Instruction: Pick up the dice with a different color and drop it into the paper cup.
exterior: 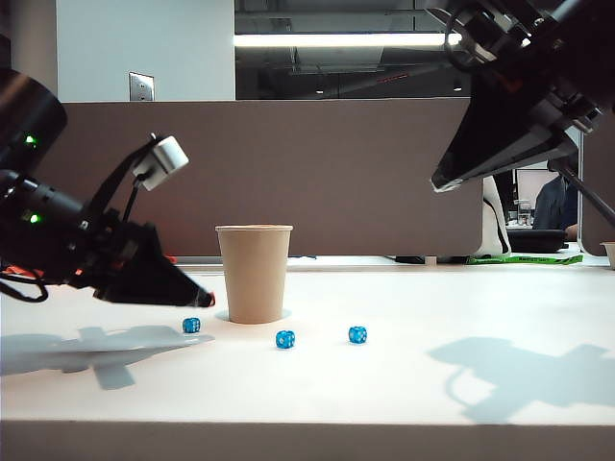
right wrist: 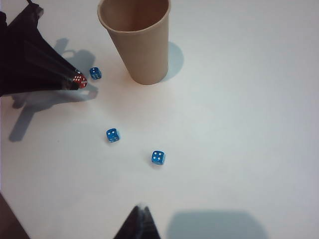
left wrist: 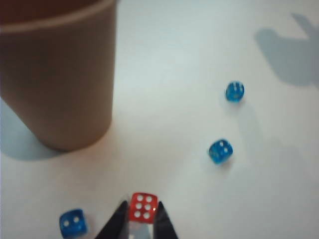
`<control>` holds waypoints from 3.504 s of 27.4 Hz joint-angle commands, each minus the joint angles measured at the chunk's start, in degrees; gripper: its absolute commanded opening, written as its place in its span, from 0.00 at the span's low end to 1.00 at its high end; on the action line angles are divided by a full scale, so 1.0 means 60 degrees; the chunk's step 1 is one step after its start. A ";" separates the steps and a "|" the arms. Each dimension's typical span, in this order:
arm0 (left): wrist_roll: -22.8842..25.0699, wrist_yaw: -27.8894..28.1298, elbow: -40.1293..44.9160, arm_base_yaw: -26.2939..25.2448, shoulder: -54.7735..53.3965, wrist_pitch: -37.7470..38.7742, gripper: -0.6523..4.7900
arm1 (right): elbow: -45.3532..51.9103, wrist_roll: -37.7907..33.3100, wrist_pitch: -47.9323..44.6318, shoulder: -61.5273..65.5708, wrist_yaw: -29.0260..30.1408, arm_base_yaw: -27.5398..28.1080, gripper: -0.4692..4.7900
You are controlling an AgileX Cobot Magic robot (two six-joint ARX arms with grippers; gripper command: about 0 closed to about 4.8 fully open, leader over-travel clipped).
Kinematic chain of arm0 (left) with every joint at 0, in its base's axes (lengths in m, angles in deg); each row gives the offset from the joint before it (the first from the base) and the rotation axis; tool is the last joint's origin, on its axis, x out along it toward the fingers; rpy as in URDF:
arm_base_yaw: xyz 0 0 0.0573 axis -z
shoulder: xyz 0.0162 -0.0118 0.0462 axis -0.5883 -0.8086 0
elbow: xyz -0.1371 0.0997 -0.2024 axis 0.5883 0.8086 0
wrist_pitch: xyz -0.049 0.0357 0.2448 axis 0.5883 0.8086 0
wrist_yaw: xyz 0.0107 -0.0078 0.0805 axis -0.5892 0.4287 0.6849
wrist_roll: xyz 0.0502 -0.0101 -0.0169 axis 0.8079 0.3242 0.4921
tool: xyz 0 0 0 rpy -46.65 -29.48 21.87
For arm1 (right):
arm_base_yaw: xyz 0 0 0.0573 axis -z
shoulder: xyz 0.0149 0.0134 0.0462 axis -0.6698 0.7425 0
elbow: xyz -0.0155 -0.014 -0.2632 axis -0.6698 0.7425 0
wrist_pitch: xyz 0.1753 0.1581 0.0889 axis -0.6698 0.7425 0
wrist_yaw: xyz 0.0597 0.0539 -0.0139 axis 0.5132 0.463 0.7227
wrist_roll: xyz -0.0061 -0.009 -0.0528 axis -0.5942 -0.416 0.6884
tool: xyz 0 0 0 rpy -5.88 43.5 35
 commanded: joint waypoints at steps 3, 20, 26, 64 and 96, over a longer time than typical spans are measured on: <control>-0.0506 -0.0678 -0.0044 -0.0004 0.0080 -0.0780 0.22 | -0.0022 0.0025 -0.0091 -0.0025 -0.0011 -0.0004 0.09; -0.2382 -0.0455 -0.0219 -0.0004 0.0357 -0.4320 0.22 | -0.0022 0.0025 -0.0091 -0.0025 -0.0084 -0.0004 0.09; -0.2306 0.0506 -0.0678 -0.0004 0.0342 -0.4084 0.22 | -0.0022 0.0025 -0.0095 -0.0025 -0.0084 -0.0004 0.09; -0.2073 0.0452 -0.1763 -0.0004 -0.0142 -0.2685 0.23 | -0.0022 0.0025 -0.0095 -0.0022 -0.0087 -0.0004 0.09; -0.2747 0.0535 -0.1763 -0.0007 -0.0025 -0.3355 0.11 | -0.0022 0.0029 -0.0648 -0.0033 -0.0233 0.0015 0.09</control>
